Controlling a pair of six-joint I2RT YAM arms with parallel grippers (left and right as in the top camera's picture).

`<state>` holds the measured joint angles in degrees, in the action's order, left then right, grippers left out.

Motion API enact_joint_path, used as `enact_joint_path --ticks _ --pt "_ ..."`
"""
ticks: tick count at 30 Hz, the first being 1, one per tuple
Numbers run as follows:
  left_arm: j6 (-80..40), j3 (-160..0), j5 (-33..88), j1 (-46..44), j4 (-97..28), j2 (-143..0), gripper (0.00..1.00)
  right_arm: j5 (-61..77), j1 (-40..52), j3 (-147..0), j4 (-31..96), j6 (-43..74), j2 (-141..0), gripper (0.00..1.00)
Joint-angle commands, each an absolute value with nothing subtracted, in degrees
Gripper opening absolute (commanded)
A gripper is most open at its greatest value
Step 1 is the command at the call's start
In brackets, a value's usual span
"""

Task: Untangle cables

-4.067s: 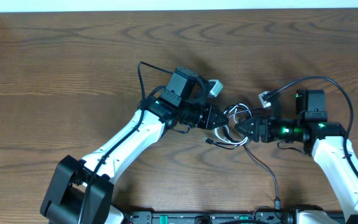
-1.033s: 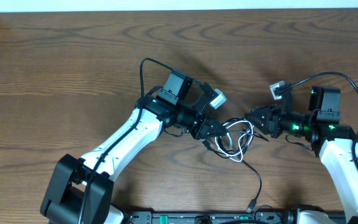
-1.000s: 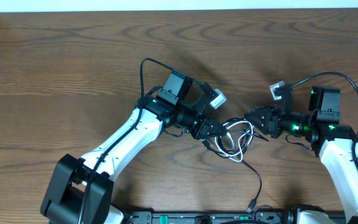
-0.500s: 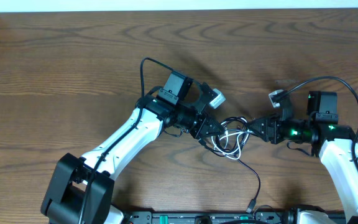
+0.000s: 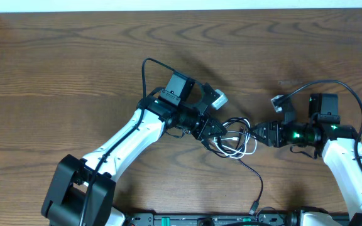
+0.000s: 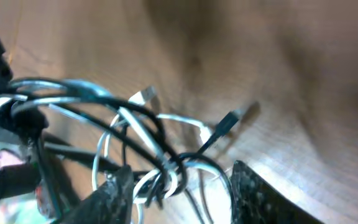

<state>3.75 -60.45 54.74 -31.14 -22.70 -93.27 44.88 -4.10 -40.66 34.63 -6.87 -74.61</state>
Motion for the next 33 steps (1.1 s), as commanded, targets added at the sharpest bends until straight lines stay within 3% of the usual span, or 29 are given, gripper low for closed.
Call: enact_joint_path --ticks 1,6,10,17,26,33 --pt "0.84 -60.03 51.18 -31.05 -22.87 -93.78 0.08 39.77 -4.16 -40.29 30.98 1.15 -74.78 0.58" --pt "-6.98 -60.03 46.65 -31.05 -22.85 -93.78 0.08 37.85 -6.98 -40.32 25.93 12.88 -74.78 0.73" --pt "-12.4 -60.03 43.81 -30.87 -22.76 -93.78 0.07 32.49 -9.65 -40.29 30.68 16.47 -74.78 0.76" --pt "-22.63 -60.03 44.18 -30.87 -17.41 -93.78 0.08 28.8 -9.67 -39.88 41.63 16.23 -74.83 0.67" --pt "-22.5 -60.03 58.52 -30.89 -7.27 -93.78 0.08 32.71 -8.58 -39.35 38.02 17.65 -74.87 0.64" --pt "-20.25 -60.03 60.9 -30.89 -6.68 -93.78 0.08 34.87 -8.51 -39.35 34.81 18.87 -74.91 0.63"
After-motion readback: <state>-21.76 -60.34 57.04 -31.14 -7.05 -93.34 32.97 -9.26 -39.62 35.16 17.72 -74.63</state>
